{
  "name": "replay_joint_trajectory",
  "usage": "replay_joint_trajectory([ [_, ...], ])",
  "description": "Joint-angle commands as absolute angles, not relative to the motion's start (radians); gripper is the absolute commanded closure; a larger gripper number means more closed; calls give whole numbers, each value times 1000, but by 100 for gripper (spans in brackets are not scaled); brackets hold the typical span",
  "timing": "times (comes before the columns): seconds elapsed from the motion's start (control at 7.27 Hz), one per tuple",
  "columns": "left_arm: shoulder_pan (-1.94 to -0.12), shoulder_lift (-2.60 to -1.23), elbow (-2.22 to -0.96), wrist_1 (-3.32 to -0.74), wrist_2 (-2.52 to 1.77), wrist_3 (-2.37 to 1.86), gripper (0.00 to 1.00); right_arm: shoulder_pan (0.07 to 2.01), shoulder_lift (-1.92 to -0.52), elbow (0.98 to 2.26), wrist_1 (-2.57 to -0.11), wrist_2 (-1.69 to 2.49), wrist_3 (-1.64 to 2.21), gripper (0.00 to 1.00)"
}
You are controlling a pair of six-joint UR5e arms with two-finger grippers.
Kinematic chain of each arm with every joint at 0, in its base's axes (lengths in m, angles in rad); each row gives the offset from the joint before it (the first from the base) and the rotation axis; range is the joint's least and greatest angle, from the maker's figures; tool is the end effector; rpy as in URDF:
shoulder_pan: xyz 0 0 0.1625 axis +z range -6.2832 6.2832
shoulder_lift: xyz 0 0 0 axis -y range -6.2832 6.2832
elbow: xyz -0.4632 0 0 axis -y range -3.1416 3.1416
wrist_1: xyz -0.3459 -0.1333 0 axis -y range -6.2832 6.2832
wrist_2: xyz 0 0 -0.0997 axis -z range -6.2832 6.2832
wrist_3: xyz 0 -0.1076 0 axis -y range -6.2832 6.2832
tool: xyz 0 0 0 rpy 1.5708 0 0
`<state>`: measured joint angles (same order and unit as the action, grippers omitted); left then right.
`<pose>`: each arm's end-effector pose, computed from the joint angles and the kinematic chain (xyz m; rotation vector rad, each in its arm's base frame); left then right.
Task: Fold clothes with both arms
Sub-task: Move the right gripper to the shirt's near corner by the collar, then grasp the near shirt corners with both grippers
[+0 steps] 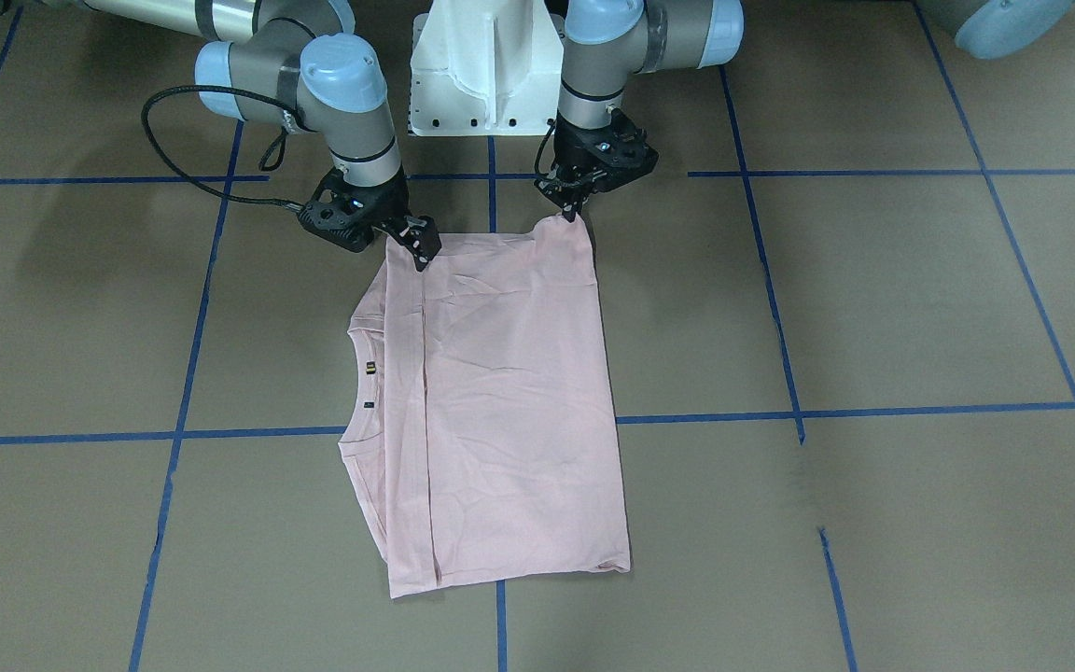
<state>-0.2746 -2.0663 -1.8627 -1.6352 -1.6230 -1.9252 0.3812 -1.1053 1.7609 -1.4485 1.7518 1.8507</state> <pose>0.5533 -0.2885 0.3207 -0.0842 0.8614 -0.5677 -0.5400 -0.3392 0.3710 -0.1341 -0.7941 0.5552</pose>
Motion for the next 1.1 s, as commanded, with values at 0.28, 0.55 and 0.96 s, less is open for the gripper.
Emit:
replay_joint_trajectory([
  [0.28,-275,-2066,-1864,-1635,-1623,-1925,100,380,-1088,1747,-1448,1752,1852,0],
  [0.55,-275,-2066,-1864,-1635,-1623,-1925,100,380,-1078,1743,-1448,1752,1847,0],
  [0.96,-275,-2066,-1864,-1635,-1623,-1925,100,380,-1078,1735,-1448,1753,1848,0],
])
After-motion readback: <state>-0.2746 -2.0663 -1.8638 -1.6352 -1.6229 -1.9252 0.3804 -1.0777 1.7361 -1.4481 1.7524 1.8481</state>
